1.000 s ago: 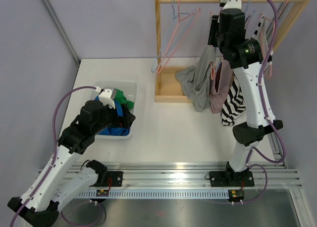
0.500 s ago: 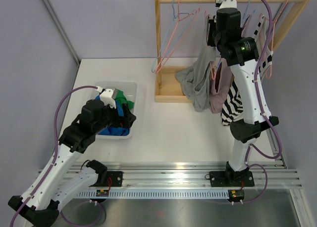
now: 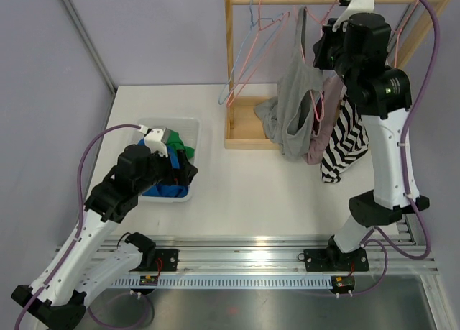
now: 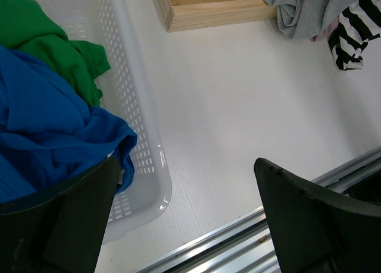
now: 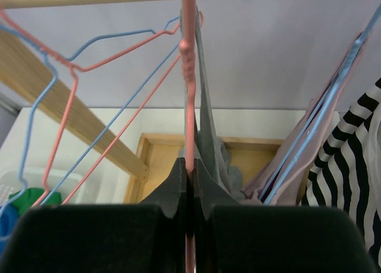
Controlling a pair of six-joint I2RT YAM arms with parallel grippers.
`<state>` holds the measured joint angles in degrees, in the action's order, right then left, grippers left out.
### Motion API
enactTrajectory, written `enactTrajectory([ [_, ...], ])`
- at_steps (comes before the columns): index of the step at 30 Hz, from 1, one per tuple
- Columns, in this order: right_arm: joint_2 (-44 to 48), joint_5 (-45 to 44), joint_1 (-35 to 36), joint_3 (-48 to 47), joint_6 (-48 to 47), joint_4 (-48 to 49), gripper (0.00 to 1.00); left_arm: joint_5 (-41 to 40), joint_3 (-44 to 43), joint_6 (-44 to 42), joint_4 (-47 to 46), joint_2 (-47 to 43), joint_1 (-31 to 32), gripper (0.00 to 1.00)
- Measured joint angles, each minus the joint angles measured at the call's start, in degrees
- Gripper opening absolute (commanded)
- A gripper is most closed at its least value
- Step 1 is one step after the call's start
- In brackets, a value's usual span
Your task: Remove the tank top from the hanger
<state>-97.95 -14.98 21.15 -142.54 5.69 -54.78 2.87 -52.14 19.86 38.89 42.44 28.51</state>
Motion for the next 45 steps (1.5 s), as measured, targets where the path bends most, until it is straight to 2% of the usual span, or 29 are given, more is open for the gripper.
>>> enactTrajectory([
  [5,9.5,5.7,-0.1,10.3,0.6,0.5,0.00,0.3,-2.3,1.1,0.0,0.0,0.6,0.99],
  [9,18.4,12.6,-0.1,21.7,0.9,0.5,0.00,-0.1,-5.2,1.9,-0.9,0.2,4.1,0.99],
  [13,28.7,19.9,-0.1,34.4,1.8,0.3,0.00,-2.7,-8.2,2.7,-3.1,2.0,10.2,0.99],
  [19,47.6,35.4,-0.2,56.2,2.9,2.6,0.00,-10.4,-10.4,3.2,-9.4,6.5,22.9,0.99],
  [23,57.9,43.0,-0.2,66.0,4.3,2.5,0.00,-15.3,-10.4,3.3,-13.3,8.3,28.7,0.99],
  [28,63.3,49.2,-0.2,72.7,6.4,3.2,0.00,-21.3,-10.3,2.3,-19.5,9.7,35.9,0.99],
  [33,64.5,52.4,-0.2,78.1,8.5,4.5,0.00,-24.3,-10.1,0.9,-23.5,11.5,39.2,0.98],
  [43,64.8,56.5,-0.2,80.0,11.6,8.7,0.00,-27.7,-9.0,-0.9,-25.4,15.8,40.1,0.61],
  [45,64.8,56.6,-0.2,80.0,11.7,9.2,0.00,-27.8,-8.8,-1.0,-25.3,16.3,40.1,0.42],
])
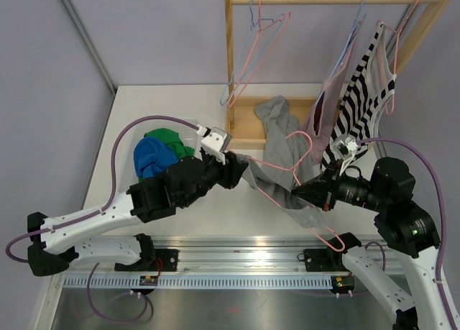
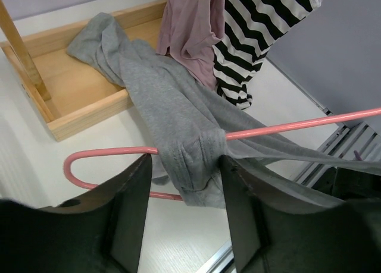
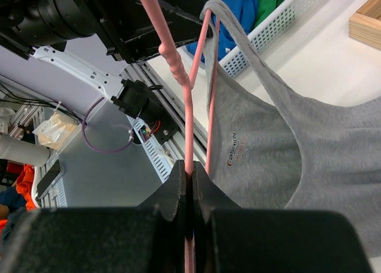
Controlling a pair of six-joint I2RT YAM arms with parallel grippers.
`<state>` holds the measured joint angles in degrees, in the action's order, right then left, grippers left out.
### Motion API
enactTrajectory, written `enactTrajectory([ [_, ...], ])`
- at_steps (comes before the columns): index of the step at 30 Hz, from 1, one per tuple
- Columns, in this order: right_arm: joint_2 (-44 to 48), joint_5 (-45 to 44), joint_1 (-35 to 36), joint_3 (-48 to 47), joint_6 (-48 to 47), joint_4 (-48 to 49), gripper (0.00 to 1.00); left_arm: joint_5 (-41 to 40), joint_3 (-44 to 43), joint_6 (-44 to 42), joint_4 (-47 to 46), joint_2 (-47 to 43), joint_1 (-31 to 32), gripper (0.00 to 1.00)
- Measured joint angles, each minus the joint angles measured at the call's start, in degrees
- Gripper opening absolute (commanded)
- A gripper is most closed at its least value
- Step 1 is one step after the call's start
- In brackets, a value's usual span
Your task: Remove the tank top from the hanger
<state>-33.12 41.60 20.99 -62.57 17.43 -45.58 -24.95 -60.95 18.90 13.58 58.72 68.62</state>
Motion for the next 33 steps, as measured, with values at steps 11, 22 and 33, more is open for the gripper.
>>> enactTrajectory([
  [11,-0.1,-0.8,0.0,0.0,-0.7,0.2,0.00,-3.1,0.2,-0.1,0.5,1.5,0.0,0.00],
  [22,-0.2,-0.4,0.0,2.1,-6.2,-4.3,0.00,-17.8,0.3,8.5,12.9,-3.0,-7.1,0.00],
  [33,8.7,3.3,0.0,3.8,-8.7,0.5,0.00,-8.2,0.9,13.7,18.6,-7.1,-17.7,0.00],
])
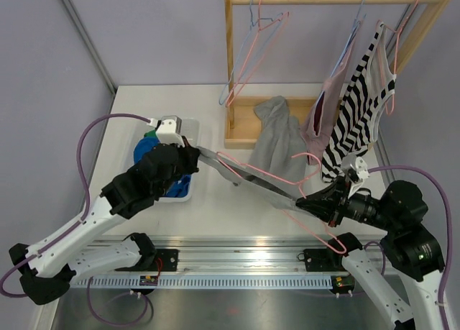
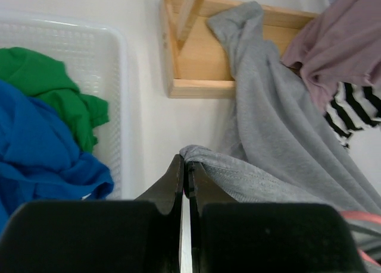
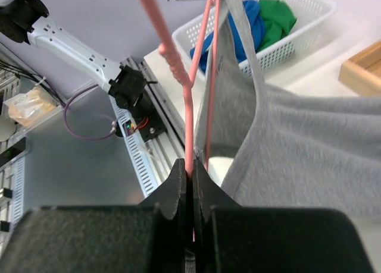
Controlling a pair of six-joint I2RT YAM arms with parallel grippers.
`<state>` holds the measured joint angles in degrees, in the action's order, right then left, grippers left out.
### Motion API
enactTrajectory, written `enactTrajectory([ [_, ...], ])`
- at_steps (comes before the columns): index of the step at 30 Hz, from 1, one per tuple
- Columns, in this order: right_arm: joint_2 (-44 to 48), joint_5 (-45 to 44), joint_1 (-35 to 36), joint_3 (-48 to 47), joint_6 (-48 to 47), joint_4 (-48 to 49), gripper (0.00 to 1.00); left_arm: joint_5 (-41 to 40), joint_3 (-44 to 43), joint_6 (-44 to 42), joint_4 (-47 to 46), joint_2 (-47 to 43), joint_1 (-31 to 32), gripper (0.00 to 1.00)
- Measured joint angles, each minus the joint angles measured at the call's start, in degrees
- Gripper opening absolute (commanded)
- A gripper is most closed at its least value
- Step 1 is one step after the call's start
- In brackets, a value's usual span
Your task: Remove the tank top from the hanger
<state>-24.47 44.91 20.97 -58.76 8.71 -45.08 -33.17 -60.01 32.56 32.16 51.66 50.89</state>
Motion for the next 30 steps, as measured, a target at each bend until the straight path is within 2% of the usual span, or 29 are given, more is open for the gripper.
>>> enactTrajectory([
  [3,3.2,-0.9,0.0,3.9,2.9,7.8,0.00,10.9,3.4,-3.1,-5.0,-2.3,-0.8,0.00],
  [5,4.9,-1.7,0.0,7.7,5.9,14.5,0.00,21.2,5.9,-5.2,-9.1,-3.6,-1.0,0.00],
  [9,5.2,-3.8,0.0,16.1,13.0,33.4,0.00,40.9,9.2,-7.3,-15.9,-2.6,-1.0,0.00],
  [14,0.3,-7.6,0.0,20.6,20.5,57.6,0.00,57.6,13.3,-9.0,-20.8,-1.5,2.2,0.00],
  [18,-3.8,-12.7,0.0,20.8,23.1,72.4,0.00,58.8,15.1,-10.7,-19.9,-3.1,5.5,0.00],
  [23,-3.4,-22.2,0.0,26.4,22.8,89.9,0.00,50.5,14.7,-11.3,-15.0,-3.8,5.7,0.00],
  [25,-2.9,-25.7,0.0,29.0,22.4,93.5,0.00,47.8,14.7,-11.3,-13.2,-3.3,5.7,0.00],
  [27,-1.6,-28.9,0.0,28.8,21.5,88.2,0.00,44.6,14.4,-11.1,-10.8,-3.1,5.8,0.02],
  [28,-1.4,-29.8,0.0,27.4,21.0,84.3,0.00,43.0,14.1,-11.0,-9.4,-3.1,5.8,0.11],
  [30,-2.2,-32.2,0.0,20.3,19.5,71.2,0.00,40.2,12.7,-10.8,-7.0,-3.1,5.8,0.21],
])
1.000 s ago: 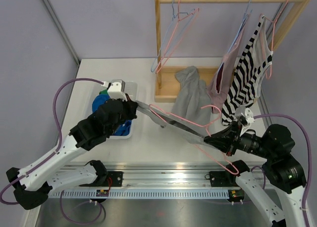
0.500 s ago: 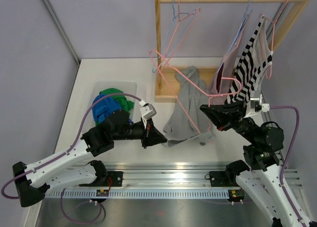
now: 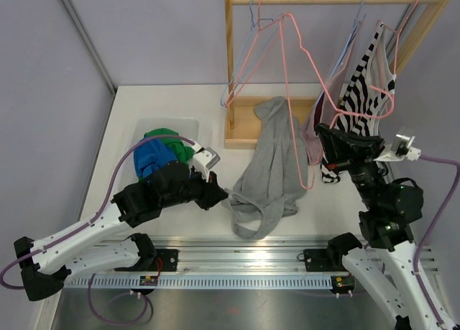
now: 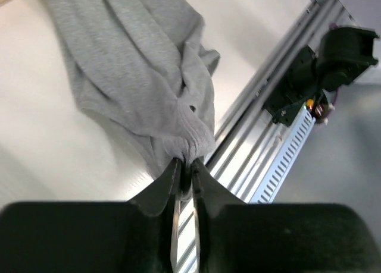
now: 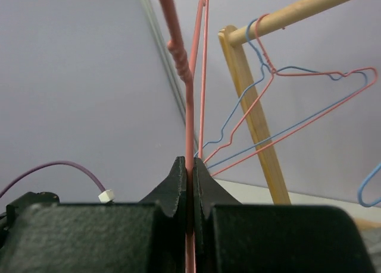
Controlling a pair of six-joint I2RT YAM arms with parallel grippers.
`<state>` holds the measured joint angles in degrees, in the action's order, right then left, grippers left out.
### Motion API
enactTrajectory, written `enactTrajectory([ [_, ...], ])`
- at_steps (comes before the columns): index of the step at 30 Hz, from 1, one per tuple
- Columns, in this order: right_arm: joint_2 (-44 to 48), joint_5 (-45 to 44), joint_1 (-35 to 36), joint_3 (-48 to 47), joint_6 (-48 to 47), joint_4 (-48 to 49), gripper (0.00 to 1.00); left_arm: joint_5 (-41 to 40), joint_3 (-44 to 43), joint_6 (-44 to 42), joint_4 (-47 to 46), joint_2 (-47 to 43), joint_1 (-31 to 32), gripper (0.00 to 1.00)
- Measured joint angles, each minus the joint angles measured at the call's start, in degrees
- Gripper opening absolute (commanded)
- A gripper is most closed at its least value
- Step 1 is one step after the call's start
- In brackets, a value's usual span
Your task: Remove the tank top from the hanger
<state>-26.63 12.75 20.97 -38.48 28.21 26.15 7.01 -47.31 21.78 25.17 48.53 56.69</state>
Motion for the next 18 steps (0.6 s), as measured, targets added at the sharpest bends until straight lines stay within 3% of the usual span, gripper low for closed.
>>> enactTrajectory([
  [2,-1.8,-2.0,0.0,-8.2,-2.1,-10.7,0.00,-3.1,-2.1,0.1,2.7,-0.1,0.0,0.39],
  [4,-3.0,-4.4,0.0,-14.4,-3.6,-19.0,0.00,-5.7,-4.3,0.2,5.0,-0.3,0.0,0.47],
  [5,-3.1,-5.4,0.0,-15.9,-4.1,-21.6,0.00,-6.6,-5.1,0.0,5.9,-0.5,0.0,0.59],
  [7,-3.4,-8.4,0.0,-18.4,-5.1,-27.6,0.00,-8.8,-7.4,-0.3,8.5,-1.0,0.0,0.69],
  [9,-5.0,-11.2,0.0,-20.7,-5.9,-34.0,0.00,-10.5,-9.0,-0.7,10.5,-1.7,0.1,0.92],
  [10,-6.5,-12.4,0.0,-22.1,-6.3,-36.9,0.00,-11.3,-9.7,-1.0,11.6,-2.1,0.1,0.99],
  [18,-26.9,-20.6,0.0,-39.5,-11.2,-54.8,0.00,-16.4,-10.7,-3.0,17.6,-6.5,0.1,0.99],
])
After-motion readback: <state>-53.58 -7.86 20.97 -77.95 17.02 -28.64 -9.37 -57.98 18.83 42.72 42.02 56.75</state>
